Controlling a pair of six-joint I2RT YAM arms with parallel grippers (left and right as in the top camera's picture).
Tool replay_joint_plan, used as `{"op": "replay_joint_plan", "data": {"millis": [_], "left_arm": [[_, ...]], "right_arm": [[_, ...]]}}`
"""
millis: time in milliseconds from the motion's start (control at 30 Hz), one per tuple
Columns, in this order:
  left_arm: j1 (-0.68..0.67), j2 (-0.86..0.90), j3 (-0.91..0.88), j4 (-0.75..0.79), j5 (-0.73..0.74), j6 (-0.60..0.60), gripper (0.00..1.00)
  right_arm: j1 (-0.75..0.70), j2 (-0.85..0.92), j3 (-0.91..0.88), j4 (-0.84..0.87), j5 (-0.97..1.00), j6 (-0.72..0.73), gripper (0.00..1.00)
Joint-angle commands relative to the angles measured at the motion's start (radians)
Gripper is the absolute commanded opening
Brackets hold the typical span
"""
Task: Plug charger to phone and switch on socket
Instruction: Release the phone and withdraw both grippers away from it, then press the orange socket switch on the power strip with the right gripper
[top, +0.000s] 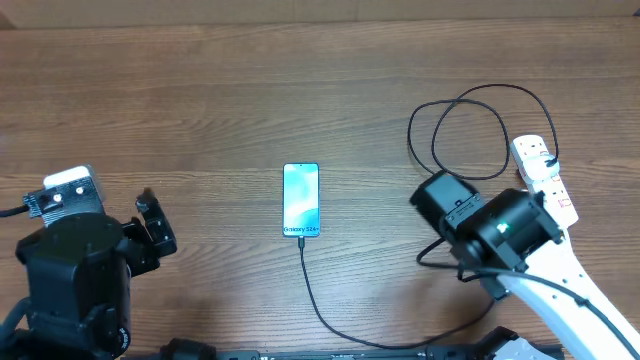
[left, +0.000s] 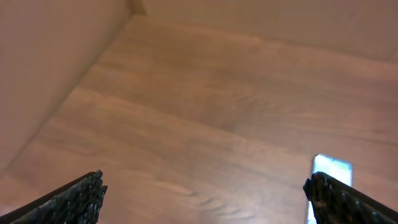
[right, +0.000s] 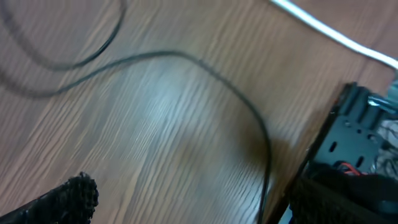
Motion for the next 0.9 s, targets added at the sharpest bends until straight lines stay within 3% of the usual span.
{"op": "replay_joint_plan", "data": {"millis": [0,67,200,333,400,467,500,700,867], "left_arm": [[-0.006,0.003,-0.009,-0.014,-0.018,-0.006,1.00],[-0.006,0.004,-0.009,-0.014,-0.013,-0.006,1.00],[-0.006,0.004,-0.009,-0.015,-0.013,-0.006,0.99],[-0.006,0.004,-0.009,-0.014,-0.013,-0.006,1.00],[-0.006,0.004,-0.009,-0.014,-0.013,-0.006,1.00],[-0.006,0.004,-0.009,-0.014,-0.013,-0.006,1.00],[-0.006,0.004,-0.009,-0.014,-0.013,-0.006,0.99],[-0.006,0.004,-0.009,-0.014,-0.013,-0.006,1.00],[-0.006,0.004,-0.009,-0.014,-0.013,-0.006,0.99]], "right_arm": [[-0.110,-0.011,-0.021,-0.001,0.035,0.042,1.00],[-0.209,-0.011,-0.021,0.017,0.036,0.024,0.96],[-0.386,-0.010,-0.021,0.147,-0.011,-0.220,0.83],[-0.567,-0.006,-0.021,0.285,-0.033,-0.416,0.64],[-0.661,0.002,-0.020,0.346,-0.051,-0.504,0.41],[-0.740,0.014,-0.021,0.391,-0.084,-0.556,0.09],[-0.783,0.026,-0.021,0.417,-0.112,-0.581,0.04],[-0.974,0.165,-0.005,0.590,-0.374,-0.846,0.04],[-1.070,0.369,0.129,0.560,-0.487,-0.922,0.04]]}}
